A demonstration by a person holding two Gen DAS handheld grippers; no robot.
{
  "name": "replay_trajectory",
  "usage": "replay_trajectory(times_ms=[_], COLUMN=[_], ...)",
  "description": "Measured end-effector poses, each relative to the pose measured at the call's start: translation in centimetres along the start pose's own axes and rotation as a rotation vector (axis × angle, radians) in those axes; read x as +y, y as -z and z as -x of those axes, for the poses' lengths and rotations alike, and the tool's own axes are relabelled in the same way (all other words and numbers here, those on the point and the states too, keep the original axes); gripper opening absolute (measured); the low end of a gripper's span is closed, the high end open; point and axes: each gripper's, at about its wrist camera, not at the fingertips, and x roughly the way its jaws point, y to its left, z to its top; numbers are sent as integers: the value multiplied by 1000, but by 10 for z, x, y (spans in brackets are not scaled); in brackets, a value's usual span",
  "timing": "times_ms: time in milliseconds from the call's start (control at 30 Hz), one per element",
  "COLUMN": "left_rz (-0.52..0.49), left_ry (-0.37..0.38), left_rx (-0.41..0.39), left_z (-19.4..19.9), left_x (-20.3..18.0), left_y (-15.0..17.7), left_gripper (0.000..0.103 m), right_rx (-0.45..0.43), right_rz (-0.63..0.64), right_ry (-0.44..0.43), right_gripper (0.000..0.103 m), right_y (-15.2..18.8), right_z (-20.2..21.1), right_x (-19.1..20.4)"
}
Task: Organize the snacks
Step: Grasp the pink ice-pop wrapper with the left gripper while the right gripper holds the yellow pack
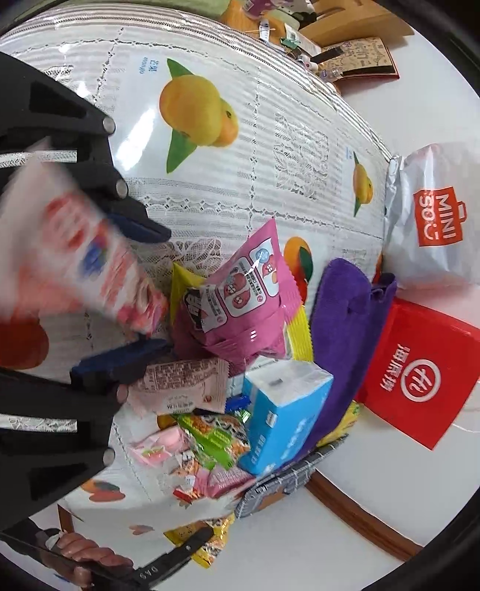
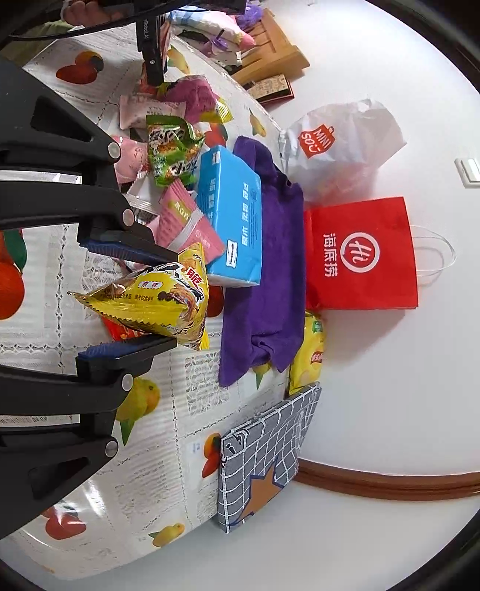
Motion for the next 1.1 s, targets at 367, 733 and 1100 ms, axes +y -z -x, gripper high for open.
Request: replay_trajectory(times_ms=[367, 733, 1100], left_rz=[-53, -88, -168], left_ry=[29, 92, 170], left_rx=[-66, -126, -133], left_z=[25, 59, 57], left_x=[-16, -46, -108], left_y=[-5, -26, -86], left_gripper=[23, 23, 23], right_rx=[-15, -41, -93], right_rz=[1, 47, 74], right_ry=[-9, -16, -68], right_gripper=[38, 38, 38], right_y=[-4, -28, -82], right_z=[9, 19, 15], right_x=[0, 4, 17])
